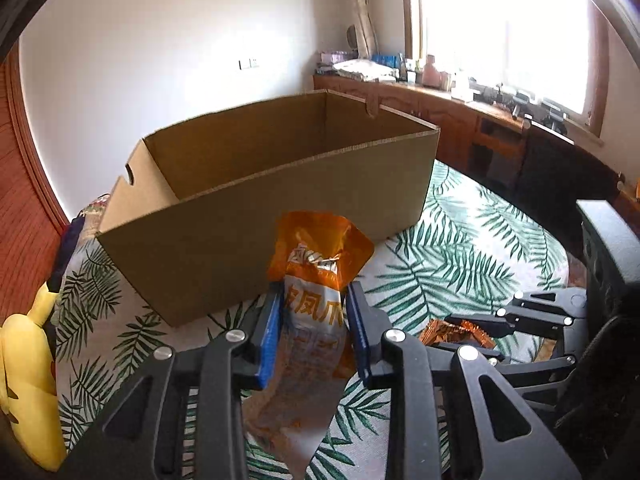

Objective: Organize snacks
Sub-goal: 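Lift both held packets and carry them over the open box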

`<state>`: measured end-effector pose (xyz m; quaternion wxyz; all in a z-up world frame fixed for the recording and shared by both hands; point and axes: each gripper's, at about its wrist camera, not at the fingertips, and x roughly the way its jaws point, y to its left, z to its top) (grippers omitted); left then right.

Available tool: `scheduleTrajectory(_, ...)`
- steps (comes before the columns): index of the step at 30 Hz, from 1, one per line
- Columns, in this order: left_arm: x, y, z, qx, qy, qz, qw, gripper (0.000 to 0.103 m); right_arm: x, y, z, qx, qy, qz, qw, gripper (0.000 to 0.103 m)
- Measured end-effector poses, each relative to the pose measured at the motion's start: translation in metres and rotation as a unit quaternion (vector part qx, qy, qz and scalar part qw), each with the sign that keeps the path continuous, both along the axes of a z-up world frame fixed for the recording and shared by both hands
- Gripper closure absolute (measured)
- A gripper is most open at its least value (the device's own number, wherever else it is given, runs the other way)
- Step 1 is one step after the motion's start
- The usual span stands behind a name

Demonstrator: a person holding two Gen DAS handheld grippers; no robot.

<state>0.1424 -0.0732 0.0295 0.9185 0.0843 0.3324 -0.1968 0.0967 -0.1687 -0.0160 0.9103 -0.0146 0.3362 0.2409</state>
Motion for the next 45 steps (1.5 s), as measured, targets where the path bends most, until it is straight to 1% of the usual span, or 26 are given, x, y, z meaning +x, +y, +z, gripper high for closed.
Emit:
scheduleTrajectory(4, -0.005, 0.001, 0.009, -0.002, -0.017, 0.006, 0.9998, 0.077, -0.001, -0.001, 0.005, 0.0, -0.006, 0.0, 1.0, 0.08)
scheduleTrajectory(10, -0.01, 0.001, 0.02, -0.011, -0.029, 0.01, 0.9995, 0.076, -0.004, -0.004, 0.016, -0.001, -0.018, 0.001, 1.0, 0.08)
scheduleTrajectory(20, -0.019, 0.003, 0.053, -0.03, -0.058, 0.005, 0.9979, 0.076, -0.008, -0.005, 0.05, -0.011, -0.055, 0.007, 0.998, 0.08)
scheduleTrajectory(27, -0.026, 0.015, 0.081, -0.05, -0.096, 0.033, 0.9936, 0.075, -0.009, -0.006, 0.075, -0.016, -0.083, 0.008, 0.996, 0.08)
scheduleTrajectory(39, -0.015, 0.03, 0.121, -0.055, -0.126, 0.043, 0.9896, 0.075, -0.001, -0.004, 0.117, -0.022, -0.128, 0.007, 0.992, 0.08)
scheduleTrajectory(45, 0.003, 0.036, 0.133, -0.058, -0.137, 0.048, 0.9878, 0.075, 0.01, 0.004, 0.137, -0.028, -0.147, 0.016, 0.989, 0.08)
